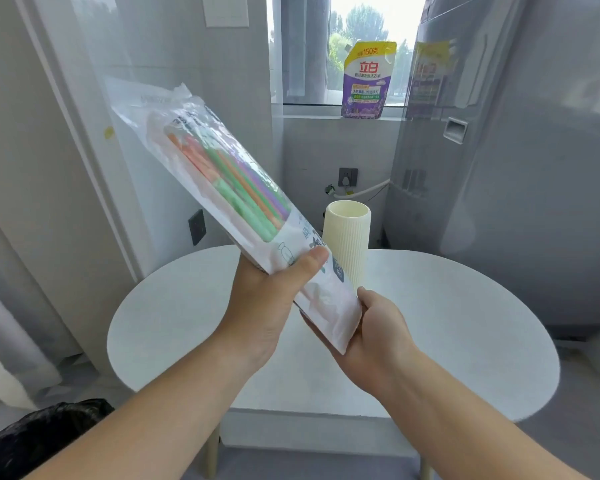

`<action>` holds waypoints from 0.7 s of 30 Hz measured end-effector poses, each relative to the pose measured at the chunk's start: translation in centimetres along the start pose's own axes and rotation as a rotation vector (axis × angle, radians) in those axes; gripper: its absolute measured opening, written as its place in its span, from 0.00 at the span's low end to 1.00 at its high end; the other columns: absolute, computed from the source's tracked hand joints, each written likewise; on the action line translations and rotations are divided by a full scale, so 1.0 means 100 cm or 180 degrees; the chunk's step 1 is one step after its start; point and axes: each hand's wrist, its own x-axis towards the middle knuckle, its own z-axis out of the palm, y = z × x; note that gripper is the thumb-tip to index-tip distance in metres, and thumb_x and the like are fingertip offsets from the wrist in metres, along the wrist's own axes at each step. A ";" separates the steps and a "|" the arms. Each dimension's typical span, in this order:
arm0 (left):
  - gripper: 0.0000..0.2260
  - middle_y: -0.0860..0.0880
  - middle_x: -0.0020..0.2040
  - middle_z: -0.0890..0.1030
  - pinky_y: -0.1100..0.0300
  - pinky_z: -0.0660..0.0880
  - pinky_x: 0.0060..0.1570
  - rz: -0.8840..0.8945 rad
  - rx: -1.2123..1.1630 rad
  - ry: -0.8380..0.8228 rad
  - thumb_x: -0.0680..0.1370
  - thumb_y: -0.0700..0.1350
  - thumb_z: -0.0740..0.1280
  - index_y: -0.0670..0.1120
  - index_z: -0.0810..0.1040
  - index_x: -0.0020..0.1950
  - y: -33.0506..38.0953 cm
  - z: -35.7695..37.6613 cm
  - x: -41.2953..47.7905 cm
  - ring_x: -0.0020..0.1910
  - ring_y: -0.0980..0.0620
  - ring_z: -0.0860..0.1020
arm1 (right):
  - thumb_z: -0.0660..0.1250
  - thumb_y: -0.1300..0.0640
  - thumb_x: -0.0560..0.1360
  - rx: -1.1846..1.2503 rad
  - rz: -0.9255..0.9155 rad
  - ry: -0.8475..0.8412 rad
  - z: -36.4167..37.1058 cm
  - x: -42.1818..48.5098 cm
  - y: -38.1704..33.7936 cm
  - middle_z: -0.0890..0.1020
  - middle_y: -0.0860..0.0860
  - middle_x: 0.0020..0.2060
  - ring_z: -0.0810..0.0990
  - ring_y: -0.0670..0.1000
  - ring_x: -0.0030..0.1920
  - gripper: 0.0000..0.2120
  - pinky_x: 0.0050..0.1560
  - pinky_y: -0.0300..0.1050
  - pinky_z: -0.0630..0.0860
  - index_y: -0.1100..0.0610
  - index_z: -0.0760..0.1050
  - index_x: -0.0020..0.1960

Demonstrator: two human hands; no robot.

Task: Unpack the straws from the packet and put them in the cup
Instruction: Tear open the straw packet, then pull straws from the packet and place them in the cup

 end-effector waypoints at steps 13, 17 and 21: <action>0.16 0.44 0.57 0.87 0.50 0.84 0.45 -0.1234 -0.0872 0.0350 0.78 0.43 0.72 0.46 0.82 0.65 -0.007 -0.032 0.003 0.53 0.46 0.86 | 0.59 0.50 0.84 -0.1270 -0.0766 0.0088 0.005 -0.006 -0.013 0.86 0.59 0.47 0.85 0.56 0.42 0.15 0.47 0.51 0.83 0.60 0.77 0.57; 0.16 0.44 0.56 0.88 0.52 0.84 0.41 -0.1334 -0.1154 0.0621 0.78 0.44 0.72 0.47 0.81 0.65 -0.013 -0.037 0.006 0.49 0.47 0.87 | 0.60 0.44 0.83 -0.2391 -0.1433 0.0189 0.001 -0.005 -0.018 0.84 0.53 0.49 0.84 0.53 0.46 0.14 0.48 0.49 0.81 0.53 0.77 0.57; 0.18 0.44 0.55 0.88 0.52 0.84 0.39 -0.1406 -0.1239 0.0689 0.78 0.44 0.72 0.45 0.79 0.68 -0.016 -0.038 0.005 0.49 0.47 0.87 | 0.70 0.51 0.78 -0.2727 -0.2007 -0.0088 -0.001 -0.008 -0.023 0.84 0.47 0.42 0.81 0.46 0.40 0.06 0.39 0.40 0.78 0.50 0.81 0.54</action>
